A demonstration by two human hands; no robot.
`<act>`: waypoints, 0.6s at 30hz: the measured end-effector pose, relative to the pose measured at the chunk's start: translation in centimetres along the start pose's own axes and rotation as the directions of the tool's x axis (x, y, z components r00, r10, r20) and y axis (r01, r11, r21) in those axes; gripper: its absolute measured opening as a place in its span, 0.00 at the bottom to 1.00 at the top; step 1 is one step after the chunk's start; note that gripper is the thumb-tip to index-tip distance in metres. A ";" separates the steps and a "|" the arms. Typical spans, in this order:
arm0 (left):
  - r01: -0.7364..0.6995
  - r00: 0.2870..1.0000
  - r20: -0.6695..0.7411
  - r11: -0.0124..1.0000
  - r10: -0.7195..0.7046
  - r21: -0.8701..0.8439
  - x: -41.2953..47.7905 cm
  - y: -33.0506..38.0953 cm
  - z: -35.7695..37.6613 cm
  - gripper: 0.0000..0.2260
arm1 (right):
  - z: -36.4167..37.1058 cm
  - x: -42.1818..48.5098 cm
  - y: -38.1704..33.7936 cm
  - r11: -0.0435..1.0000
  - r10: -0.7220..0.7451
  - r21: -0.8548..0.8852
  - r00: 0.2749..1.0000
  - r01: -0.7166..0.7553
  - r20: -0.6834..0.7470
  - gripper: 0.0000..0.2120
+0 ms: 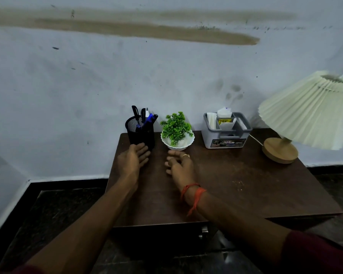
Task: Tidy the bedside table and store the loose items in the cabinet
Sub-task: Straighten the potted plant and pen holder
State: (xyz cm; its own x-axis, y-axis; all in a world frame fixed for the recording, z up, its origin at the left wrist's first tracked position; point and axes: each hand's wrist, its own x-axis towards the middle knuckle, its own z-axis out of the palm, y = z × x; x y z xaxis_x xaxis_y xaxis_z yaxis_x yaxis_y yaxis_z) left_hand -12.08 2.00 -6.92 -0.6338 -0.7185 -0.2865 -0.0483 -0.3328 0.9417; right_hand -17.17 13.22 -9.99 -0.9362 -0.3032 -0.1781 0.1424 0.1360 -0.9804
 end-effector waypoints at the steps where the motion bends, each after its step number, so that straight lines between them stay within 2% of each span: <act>1: -0.021 0.999 -0.048 1.000 0.021 0.001 0.2 0.2 -0.6 0.18 | 0.7 0.1 -0.1 1.000 -0.010 -0.027 0.999 0.011 0.042 0.10; 3: -0.065 0.985 -0.159 0.998 0.067 0.015 0.9 0.6 -1.8 0.15 | 1.9 0.3 -0.6 0.997 -0.017 -0.076 0.995 0.024 0.103 0.18; 5: -0.079 0.974 -0.208 0.995 0.089 0.055 1.6 0.9 -2.7 0.11 | 2.8 0.3 -1.8 0.994 -0.009 -0.105 0.991 0.024 0.137 0.23; 8: -0.063 0.990 -0.124 0.996 0.071 0.070 2.3 1.5 -2.9 0.11 | 3.8 0.3 -3.6 0.981 -0.012 -0.186 0.978 0.051 0.206 0.27; 12: -0.035 0.999 -0.020 0.994 0.037 0.100 3.1 2.3 -2.5 0.12 | 5.0 1.0 -4.5 0.936 -0.064 -0.326 0.975 0.132 0.210 0.32; 18: -0.037 0.997 -0.055 0.990 0.045 0.138 3.4 2.4 -2.1 0.12 | 5.3 1.9 -4.4 0.912 -0.079 -0.375 0.970 0.163 0.229 0.33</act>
State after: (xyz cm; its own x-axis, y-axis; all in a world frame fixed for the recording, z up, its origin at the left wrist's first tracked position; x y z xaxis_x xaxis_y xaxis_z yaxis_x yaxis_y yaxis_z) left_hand -12.72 -2.49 -6.00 -0.5920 -0.7653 -0.2526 -0.1303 -0.2184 0.9671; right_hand -17.91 7.07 -6.42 -0.8460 -0.5207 -0.1146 -0.1430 0.4288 -0.8920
